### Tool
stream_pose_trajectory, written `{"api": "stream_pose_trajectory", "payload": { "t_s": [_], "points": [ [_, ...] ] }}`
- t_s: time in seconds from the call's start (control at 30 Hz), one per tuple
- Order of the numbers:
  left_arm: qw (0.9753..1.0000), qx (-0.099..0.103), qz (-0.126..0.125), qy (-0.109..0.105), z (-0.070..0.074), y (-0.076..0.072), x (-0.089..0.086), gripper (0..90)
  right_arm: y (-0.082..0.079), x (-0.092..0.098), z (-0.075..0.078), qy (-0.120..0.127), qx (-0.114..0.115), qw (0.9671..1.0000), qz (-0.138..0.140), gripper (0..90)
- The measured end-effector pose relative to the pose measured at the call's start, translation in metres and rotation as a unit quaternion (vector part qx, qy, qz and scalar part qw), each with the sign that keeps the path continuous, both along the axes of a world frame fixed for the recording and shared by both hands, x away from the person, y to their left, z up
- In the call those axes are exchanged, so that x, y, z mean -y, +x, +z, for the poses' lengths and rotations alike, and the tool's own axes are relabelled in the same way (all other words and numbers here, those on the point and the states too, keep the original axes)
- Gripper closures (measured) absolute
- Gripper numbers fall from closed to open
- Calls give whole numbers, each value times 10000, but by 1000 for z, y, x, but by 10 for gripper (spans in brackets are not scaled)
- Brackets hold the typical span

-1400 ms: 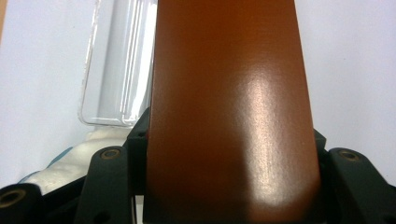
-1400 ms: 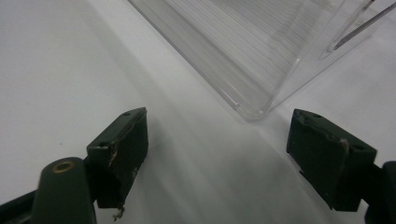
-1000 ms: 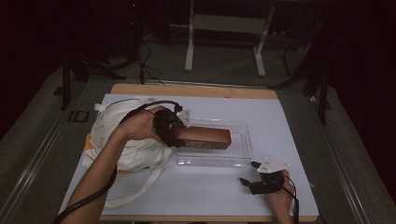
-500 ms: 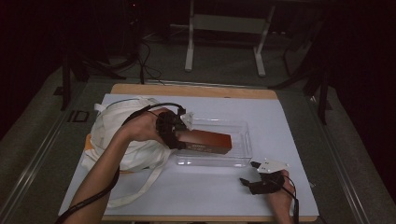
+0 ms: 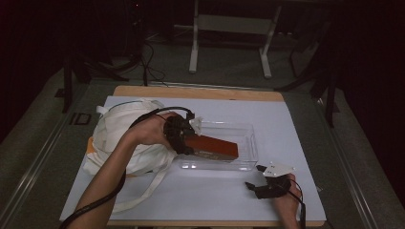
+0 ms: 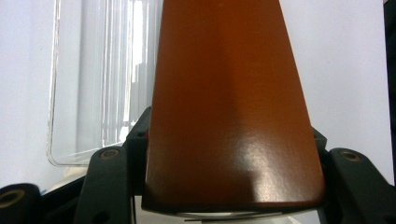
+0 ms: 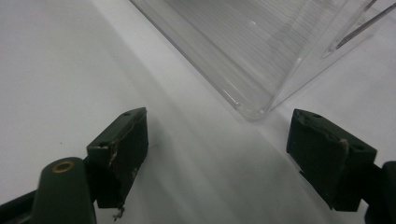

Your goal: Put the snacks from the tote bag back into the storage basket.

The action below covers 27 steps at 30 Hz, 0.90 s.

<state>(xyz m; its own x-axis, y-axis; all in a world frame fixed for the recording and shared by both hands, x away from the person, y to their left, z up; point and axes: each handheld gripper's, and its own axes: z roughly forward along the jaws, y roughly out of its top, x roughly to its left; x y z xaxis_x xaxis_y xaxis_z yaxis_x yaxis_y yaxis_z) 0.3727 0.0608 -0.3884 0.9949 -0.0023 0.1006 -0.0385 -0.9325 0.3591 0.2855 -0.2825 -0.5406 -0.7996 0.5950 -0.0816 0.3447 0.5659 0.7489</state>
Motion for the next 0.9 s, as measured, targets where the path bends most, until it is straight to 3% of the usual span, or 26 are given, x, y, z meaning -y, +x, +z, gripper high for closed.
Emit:
{"api": "stream_pose_trajectory", "payload": {
  "t_s": [0.27,0.53,0.9],
  "points": [
    [9999,-18,-17,-122,-2,2,6,426,0,0,0,-5,-7,10000,-4,204],
    [10000,-60,-25,-27,-9,5,15,424,0,0,0,0,-14,10000,-7,204],
    [9999,-104,-30,-108,-13,4,17,421,0,0,0,0,-23,10000,-7,204]
  ]
}}
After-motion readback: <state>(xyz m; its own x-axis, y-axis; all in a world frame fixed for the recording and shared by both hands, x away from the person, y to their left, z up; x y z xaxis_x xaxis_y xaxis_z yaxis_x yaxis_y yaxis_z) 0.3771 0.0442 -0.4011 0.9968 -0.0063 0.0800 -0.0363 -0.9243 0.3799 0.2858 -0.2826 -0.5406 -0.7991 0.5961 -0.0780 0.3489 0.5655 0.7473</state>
